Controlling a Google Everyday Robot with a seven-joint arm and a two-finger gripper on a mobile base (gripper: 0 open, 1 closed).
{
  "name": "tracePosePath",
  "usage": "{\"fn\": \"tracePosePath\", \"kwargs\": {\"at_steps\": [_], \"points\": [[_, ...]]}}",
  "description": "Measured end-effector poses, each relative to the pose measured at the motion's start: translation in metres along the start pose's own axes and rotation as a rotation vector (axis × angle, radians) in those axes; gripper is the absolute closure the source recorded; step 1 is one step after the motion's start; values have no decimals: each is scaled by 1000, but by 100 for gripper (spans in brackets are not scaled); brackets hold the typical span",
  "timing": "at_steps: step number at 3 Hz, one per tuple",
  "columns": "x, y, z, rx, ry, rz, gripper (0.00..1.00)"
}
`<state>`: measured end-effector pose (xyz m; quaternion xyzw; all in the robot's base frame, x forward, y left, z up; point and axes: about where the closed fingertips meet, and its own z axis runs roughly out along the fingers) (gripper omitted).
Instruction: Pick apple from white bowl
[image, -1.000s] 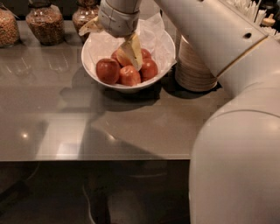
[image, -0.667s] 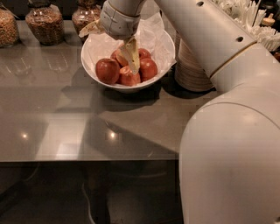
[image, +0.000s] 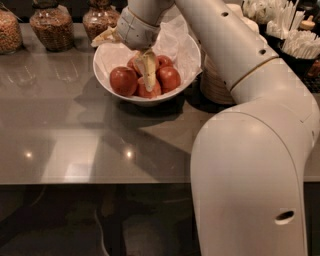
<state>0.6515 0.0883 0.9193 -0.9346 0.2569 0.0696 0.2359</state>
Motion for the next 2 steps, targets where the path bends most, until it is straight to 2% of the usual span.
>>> {"fn": "tracePosePath", "kwargs": {"at_steps": [1,2], "points": [[-3,2,0,-13,-22,19,20],[-10,2,-5,-17,-28,37,23]]}}
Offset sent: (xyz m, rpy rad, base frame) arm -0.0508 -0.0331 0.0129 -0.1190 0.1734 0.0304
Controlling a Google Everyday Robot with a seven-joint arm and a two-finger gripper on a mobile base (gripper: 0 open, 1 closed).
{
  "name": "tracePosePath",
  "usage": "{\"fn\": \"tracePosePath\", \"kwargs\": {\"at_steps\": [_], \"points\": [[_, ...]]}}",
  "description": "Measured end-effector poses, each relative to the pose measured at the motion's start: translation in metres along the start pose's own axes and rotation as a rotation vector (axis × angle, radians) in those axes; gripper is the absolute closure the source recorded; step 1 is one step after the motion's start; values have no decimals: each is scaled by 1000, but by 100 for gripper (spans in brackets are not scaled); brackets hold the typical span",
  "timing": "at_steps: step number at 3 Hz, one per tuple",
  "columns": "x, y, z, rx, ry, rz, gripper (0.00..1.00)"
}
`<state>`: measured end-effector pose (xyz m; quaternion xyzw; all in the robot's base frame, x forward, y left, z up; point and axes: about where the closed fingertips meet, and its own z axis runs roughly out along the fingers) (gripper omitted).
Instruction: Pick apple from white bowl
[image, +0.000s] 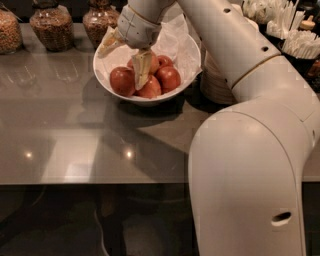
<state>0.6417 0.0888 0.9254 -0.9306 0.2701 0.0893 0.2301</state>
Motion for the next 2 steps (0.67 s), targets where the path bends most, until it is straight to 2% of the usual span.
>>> {"fn": "tracePosePath", "kwargs": {"at_steps": [2], "points": [[-10,10,-2,-25,-16,33,20]]}}
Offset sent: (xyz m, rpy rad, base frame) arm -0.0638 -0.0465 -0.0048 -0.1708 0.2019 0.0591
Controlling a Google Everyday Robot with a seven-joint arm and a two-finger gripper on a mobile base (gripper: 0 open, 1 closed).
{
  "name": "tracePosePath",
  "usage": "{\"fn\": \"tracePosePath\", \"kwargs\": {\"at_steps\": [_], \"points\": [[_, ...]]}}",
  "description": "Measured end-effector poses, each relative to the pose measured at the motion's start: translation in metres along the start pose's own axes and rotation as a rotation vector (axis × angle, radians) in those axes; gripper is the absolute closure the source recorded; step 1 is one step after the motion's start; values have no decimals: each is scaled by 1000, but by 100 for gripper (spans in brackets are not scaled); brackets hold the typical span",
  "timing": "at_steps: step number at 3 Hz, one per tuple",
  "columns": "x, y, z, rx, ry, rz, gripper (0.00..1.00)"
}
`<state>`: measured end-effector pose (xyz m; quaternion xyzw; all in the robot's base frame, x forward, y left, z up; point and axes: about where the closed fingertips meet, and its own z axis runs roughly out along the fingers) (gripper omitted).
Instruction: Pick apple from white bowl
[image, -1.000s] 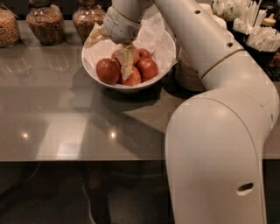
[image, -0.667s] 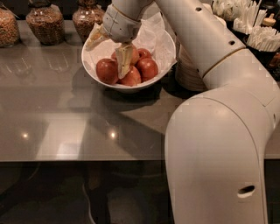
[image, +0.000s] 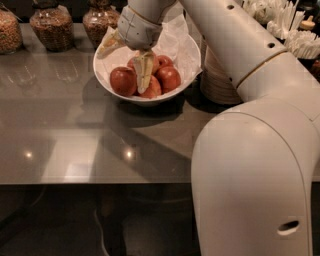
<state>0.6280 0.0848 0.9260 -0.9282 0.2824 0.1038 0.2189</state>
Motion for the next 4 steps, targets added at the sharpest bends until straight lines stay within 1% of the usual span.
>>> {"fn": "tracePosePath", "kwargs": {"at_steps": [2,3,4], "points": [[0,9,7,-35,-3,13,21],[1,11,11,-50,-6,10,26],[0,10,13,-57,-9,-5,45]]}}
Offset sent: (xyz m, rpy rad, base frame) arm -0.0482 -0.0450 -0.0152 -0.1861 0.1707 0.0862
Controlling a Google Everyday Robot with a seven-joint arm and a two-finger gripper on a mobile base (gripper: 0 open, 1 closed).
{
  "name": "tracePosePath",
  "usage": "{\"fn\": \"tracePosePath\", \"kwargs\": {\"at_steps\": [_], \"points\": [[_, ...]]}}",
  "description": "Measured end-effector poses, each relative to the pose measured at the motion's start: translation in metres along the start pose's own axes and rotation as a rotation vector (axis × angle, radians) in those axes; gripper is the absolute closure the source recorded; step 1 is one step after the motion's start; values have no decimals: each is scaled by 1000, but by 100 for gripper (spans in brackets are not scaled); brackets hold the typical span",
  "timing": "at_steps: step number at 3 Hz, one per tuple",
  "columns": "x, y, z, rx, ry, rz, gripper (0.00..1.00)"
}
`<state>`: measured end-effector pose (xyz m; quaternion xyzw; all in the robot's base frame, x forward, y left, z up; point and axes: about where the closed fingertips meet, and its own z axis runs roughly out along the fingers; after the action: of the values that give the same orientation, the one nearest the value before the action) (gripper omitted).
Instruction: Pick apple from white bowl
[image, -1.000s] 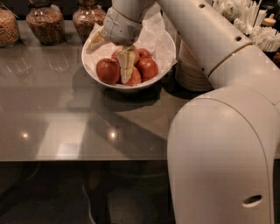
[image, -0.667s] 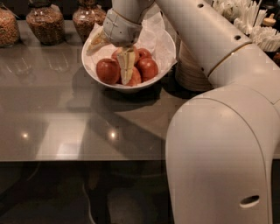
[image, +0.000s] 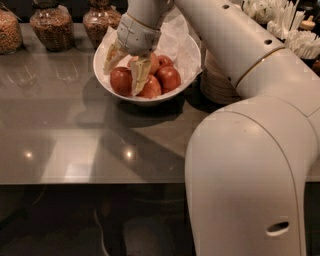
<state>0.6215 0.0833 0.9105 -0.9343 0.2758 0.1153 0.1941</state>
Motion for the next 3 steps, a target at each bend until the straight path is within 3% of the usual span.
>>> {"fn": "tracePosePath", "kwargs": {"at_steps": [2,3], "points": [[-4,-6,-12,21,11,-29,91],[-8,-6,-34,88,1,-47,100]]}}
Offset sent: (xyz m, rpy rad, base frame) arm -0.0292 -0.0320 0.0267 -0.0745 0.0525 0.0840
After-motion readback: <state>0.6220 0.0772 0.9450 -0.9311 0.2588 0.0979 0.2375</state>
